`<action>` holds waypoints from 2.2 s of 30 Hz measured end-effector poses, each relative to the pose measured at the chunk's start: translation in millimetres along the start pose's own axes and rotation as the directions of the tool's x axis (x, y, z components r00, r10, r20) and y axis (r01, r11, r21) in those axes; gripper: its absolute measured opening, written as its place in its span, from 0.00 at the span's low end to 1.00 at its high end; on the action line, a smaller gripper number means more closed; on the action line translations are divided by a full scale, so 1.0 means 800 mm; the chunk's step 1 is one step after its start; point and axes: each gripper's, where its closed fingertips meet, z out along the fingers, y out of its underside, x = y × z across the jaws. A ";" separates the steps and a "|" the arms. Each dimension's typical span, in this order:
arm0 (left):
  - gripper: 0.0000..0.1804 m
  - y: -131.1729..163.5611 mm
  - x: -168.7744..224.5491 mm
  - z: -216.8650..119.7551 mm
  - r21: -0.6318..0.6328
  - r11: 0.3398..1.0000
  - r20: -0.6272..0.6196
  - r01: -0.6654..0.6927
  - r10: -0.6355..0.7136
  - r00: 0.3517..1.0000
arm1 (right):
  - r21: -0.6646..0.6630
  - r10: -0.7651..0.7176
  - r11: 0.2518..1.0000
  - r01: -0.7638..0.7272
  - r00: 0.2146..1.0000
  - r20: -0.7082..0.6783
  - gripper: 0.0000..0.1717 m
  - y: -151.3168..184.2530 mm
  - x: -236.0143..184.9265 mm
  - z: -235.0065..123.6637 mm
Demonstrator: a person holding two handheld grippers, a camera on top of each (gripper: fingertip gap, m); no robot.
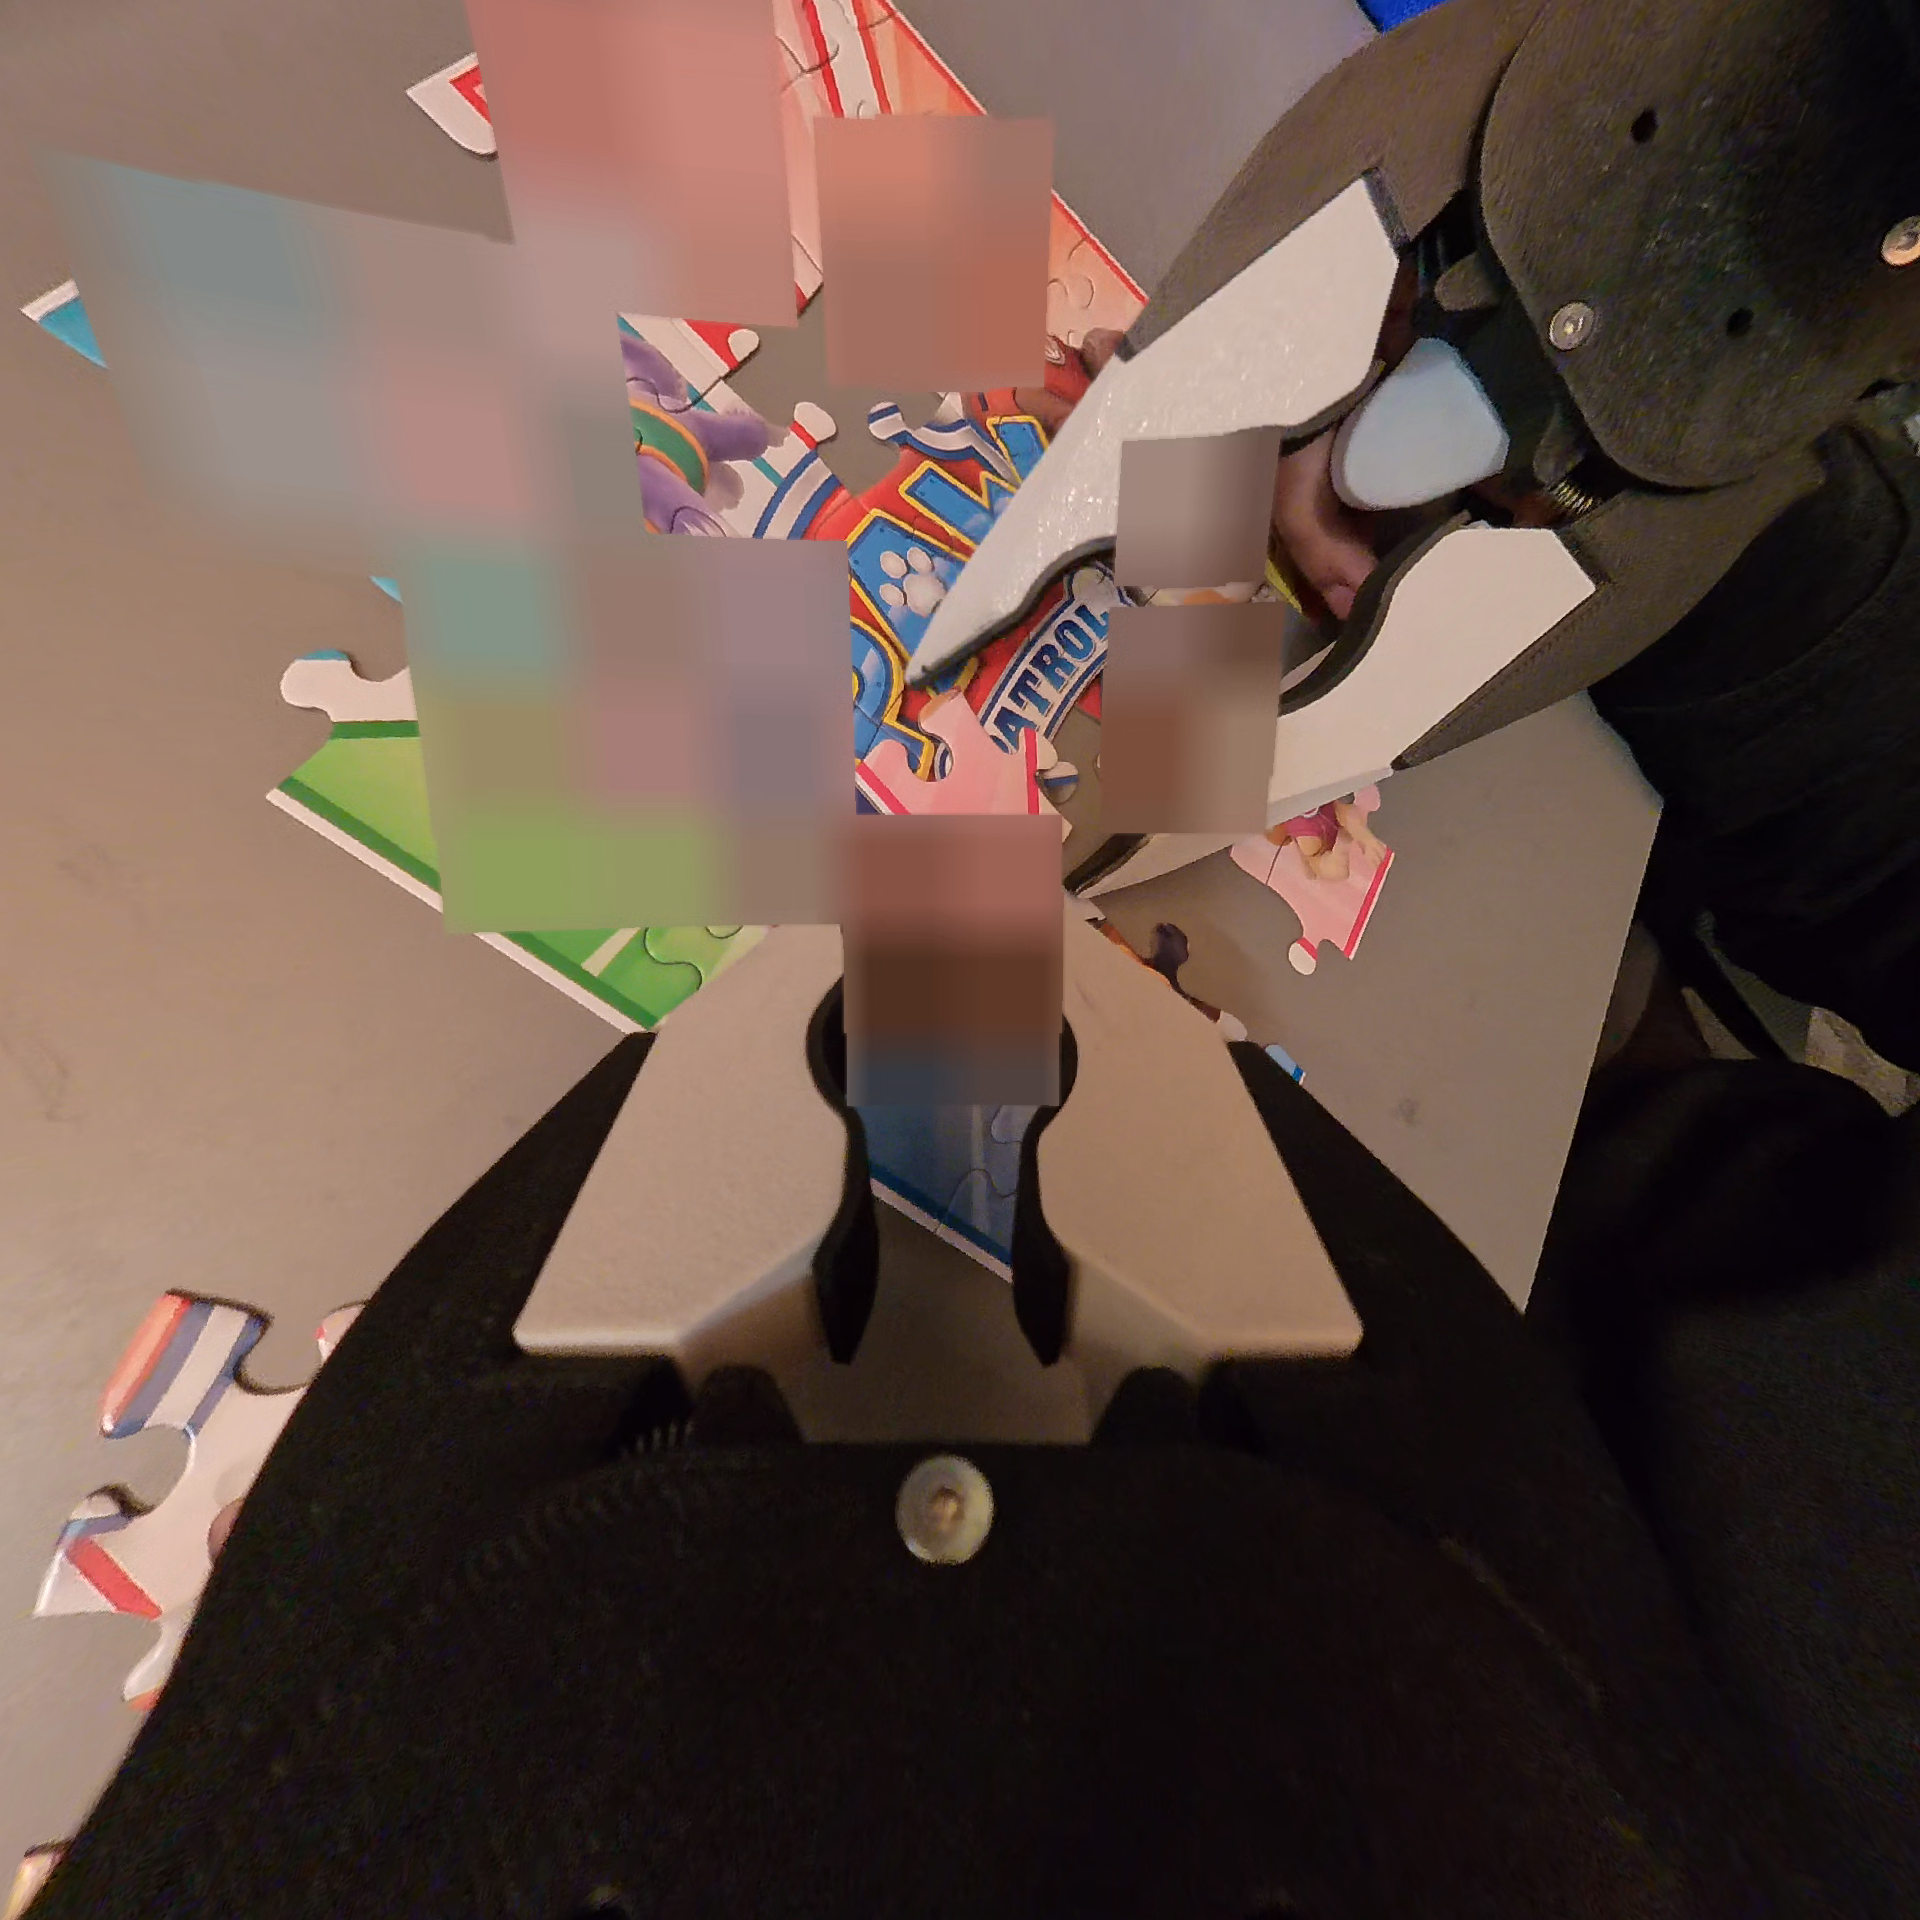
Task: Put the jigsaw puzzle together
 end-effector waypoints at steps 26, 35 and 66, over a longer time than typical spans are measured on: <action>0.20 -0.027 -0.012 -0.013 0.156 0.979 -0.061 0.129 -0.120 0.991 | 0.039 0.005 0.999 -0.004 1.000 -0.023 0.23 -0.008 0.008 -0.010; 0.30 -0.041 0.012 -0.018 0.179 0.936 -0.323 0.304 -0.236 0.916 | 0.193 -0.049 0.979 0.067 0.994 -0.095 0.23 -0.043 0.014 -0.036; 0.00 -0.100 0.046 -0.051 0.412 0.791 -0.568 0.453 -0.166 0.806 | 0.553 0.339 0.794 -0.252 0.939 -0.060 0.10 -0.083 0.062 -0.098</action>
